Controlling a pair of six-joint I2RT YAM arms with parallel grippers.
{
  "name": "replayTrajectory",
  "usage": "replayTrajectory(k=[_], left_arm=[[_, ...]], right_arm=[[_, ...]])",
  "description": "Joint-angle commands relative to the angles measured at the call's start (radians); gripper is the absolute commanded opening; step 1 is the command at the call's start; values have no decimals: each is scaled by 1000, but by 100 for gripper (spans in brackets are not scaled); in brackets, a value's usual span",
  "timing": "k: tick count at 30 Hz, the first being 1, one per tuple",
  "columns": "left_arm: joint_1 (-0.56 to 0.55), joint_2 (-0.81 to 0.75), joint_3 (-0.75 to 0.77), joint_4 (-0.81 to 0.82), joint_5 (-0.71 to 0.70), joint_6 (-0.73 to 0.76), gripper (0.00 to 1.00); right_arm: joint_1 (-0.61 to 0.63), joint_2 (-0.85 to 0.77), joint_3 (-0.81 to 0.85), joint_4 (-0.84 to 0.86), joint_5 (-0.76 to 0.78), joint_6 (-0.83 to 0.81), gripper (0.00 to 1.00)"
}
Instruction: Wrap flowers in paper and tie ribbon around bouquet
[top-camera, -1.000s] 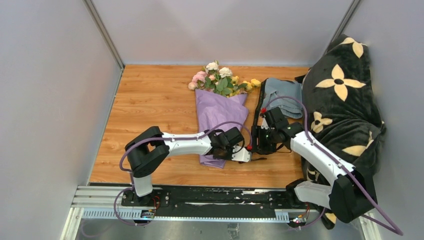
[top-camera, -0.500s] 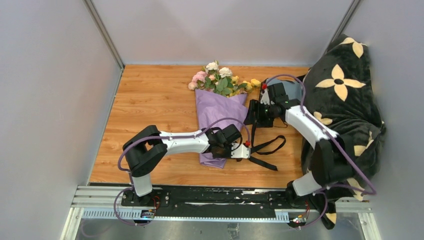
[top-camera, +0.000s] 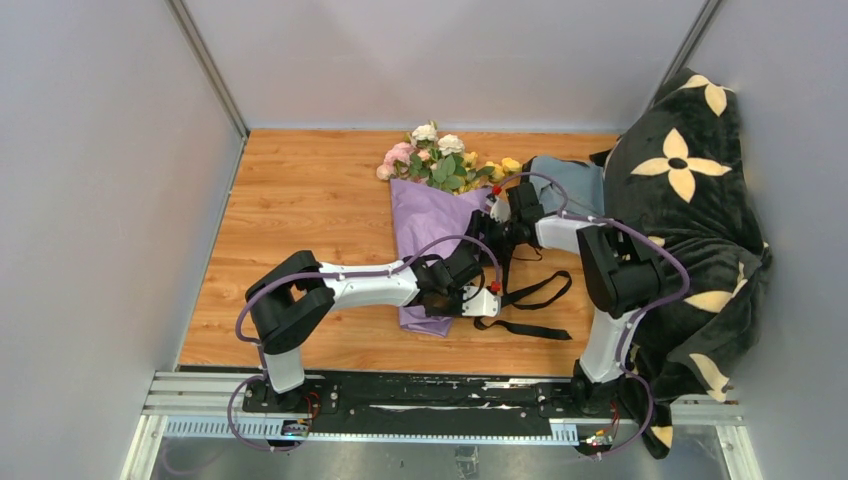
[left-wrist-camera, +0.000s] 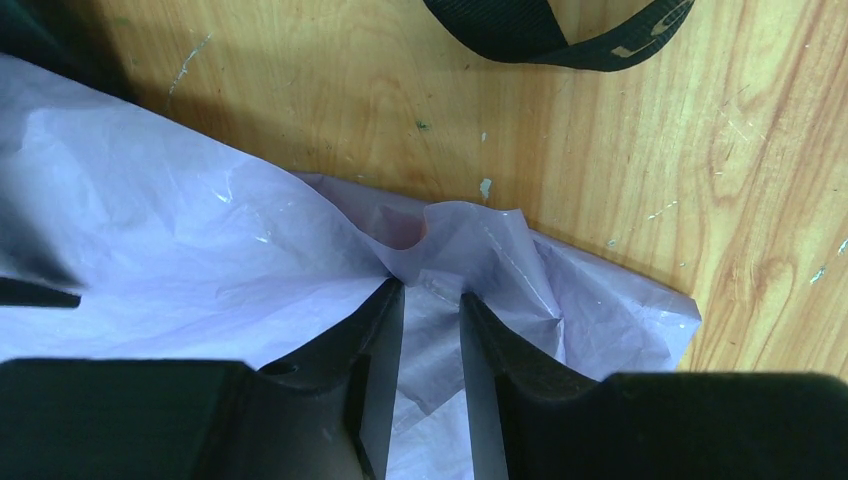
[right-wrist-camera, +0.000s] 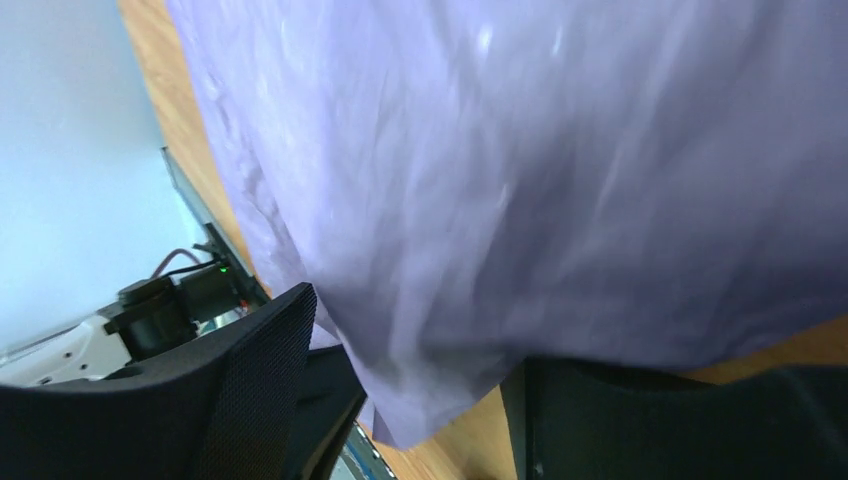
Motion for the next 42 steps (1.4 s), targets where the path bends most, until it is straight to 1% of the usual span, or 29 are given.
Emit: replayTrajectory(k=[1,2,4,5,6,7,10,12,14,15,17,19,22,25,30,32,33,34,35,36,38,39,42], left_arm=[[-10,86,-51,-11,109,-29,35],[-10,86,-51,-12,107,-26,35],[-10,81,-46,-19,106,-17,35],[-11,78,-41,-23,102,-12,35],[-11,73,-35,-29,100,-6,35],[-10,67,-27,-39,98,-1,36],[-10,38,27,-103,120,24,37],[-13,0,75,-146,181,40,41],[-20,-43,127,-160,271,53,49],[-31,-59,151,-158,310,62,55],[-57,-61,192,-144,363,84,65],[-86,-19,216,-111,367,106,71],[-123,65,250,-83,312,138,81],[-140,127,282,-60,283,165,82],[-140,202,313,-26,190,186,76],[-140,204,299,-20,189,188,69],[-140,203,289,-22,202,185,61],[-141,197,276,-24,223,182,48],[-142,193,261,-22,230,182,40],[-142,186,246,-23,236,179,20],[-143,168,237,-51,249,154,0],[-143,152,244,-90,266,134,0],[-143,51,259,-277,420,66,0]], right_arm=[[15,128,4,146,-10,47,63],[15,152,5,178,-31,61,57],[15,174,3,230,-63,95,38],[15,180,1,246,-66,102,25],[15,180,-1,248,-51,105,5],[13,176,-6,246,-37,101,0],[13,168,-15,250,-35,91,0],[12,173,-11,237,-35,77,0],[11,182,4,220,-39,60,0],[11,188,11,216,-45,53,0],[11,200,31,191,-63,30,0],[11,210,53,138,-75,-8,0],[11,216,74,69,-66,-69,0],[11,221,92,18,-57,-105,0],[10,221,109,-9,-50,-130,0],[11,219,114,-25,-48,-142,0],[10,217,115,-33,-43,-146,0],[10,214,116,-37,-39,-150,0],[10,212,118,-42,-36,-152,0],[10,211,122,-52,-35,-158,0],[10,208,137,-73,-30,-163,0],[10,204,144,-83,-29,-165,0],[10,185,167,-118,-20,-172,0]])
